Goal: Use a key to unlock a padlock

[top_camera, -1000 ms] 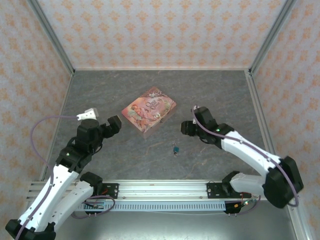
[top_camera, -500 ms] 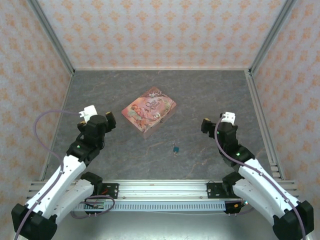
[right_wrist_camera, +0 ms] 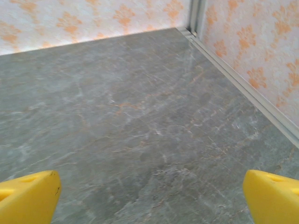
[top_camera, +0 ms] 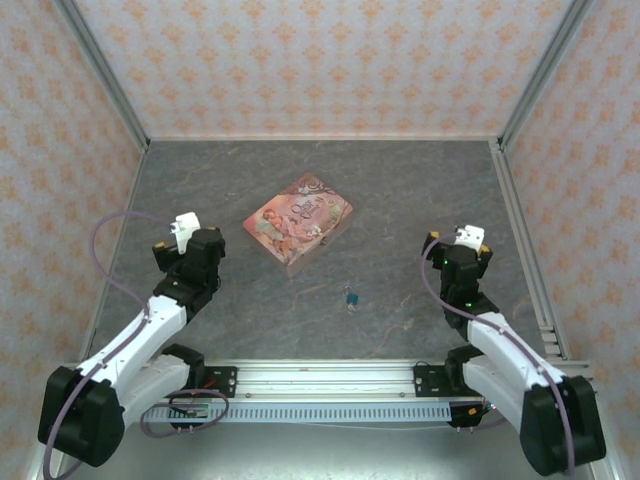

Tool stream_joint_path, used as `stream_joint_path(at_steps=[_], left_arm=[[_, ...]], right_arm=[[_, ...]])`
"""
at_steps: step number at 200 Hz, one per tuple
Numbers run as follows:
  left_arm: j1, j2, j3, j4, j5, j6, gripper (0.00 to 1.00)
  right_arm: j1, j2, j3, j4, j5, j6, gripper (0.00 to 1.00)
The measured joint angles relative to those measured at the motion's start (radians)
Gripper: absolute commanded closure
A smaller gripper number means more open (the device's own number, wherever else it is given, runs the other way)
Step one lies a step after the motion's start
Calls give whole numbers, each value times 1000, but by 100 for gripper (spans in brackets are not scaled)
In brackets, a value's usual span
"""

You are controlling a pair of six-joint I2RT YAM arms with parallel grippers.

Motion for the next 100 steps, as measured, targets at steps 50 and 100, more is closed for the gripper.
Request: stream_joint_path(at_steps=[50, 100], left_arm=[[35, 119, -37, 190, 60, 82, 0], [50, 234, -106, 425, 122, 162, 0]], right_arm=[[-80, 289, -6, 330, -115, -40, 1], [-162, 568, -5, 594, -211, -51, 1]])
